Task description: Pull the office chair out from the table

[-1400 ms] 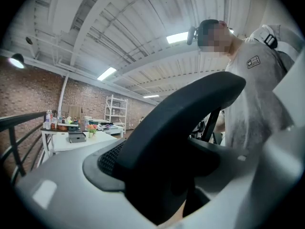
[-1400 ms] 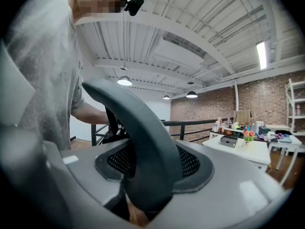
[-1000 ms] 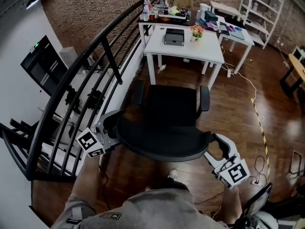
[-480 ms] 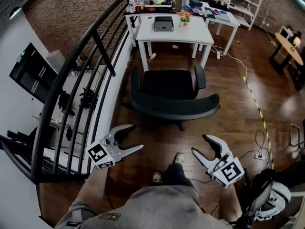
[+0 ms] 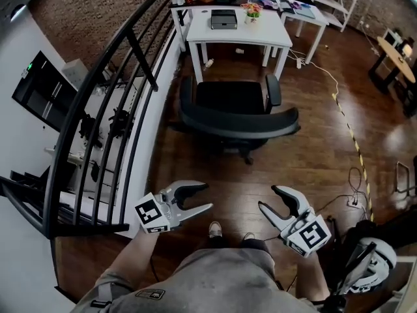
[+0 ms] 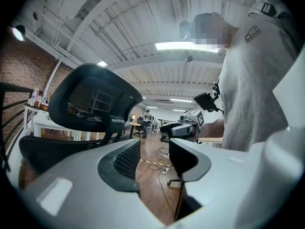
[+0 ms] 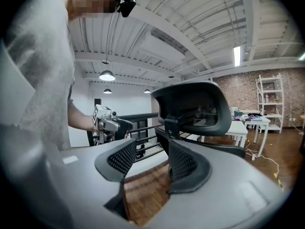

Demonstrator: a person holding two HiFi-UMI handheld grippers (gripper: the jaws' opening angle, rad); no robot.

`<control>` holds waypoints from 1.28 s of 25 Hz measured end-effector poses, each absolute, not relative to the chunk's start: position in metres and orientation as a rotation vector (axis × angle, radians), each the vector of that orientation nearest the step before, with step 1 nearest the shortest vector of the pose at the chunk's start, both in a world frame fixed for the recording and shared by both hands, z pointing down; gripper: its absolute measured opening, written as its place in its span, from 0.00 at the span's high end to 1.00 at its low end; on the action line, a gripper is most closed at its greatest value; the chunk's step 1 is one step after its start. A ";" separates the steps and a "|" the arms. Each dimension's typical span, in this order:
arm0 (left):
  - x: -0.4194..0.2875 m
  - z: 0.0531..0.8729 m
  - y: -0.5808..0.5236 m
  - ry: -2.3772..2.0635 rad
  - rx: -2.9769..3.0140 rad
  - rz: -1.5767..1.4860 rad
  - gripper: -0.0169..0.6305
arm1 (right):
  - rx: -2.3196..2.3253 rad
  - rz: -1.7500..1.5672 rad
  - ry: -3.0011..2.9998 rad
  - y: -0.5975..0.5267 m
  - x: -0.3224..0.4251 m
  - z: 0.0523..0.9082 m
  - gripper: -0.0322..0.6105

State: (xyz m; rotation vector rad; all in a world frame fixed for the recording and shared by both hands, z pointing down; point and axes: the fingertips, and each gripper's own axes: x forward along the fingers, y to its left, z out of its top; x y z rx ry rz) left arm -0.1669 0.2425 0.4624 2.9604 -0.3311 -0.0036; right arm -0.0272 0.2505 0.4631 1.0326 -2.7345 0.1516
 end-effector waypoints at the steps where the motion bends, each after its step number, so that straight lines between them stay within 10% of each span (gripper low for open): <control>1: -0.161 0.464 0.248 -0.325 2.954 -0.001 0.69 | 1.020 0.156 -2.740 0.253 -0.026 0.464 0.61; 22: -0.027 0.482 0.387 -0.425 2.868 0.054 0.71 | 0.551 0.176 -2.901 0.372 0.015 0.482 0.67; 32: -0.044 0.491 0.435 -0.291 2.849 0.096 0.88 | 0.486 0.261 -2.860 0.436 -0.017 0.495 0.77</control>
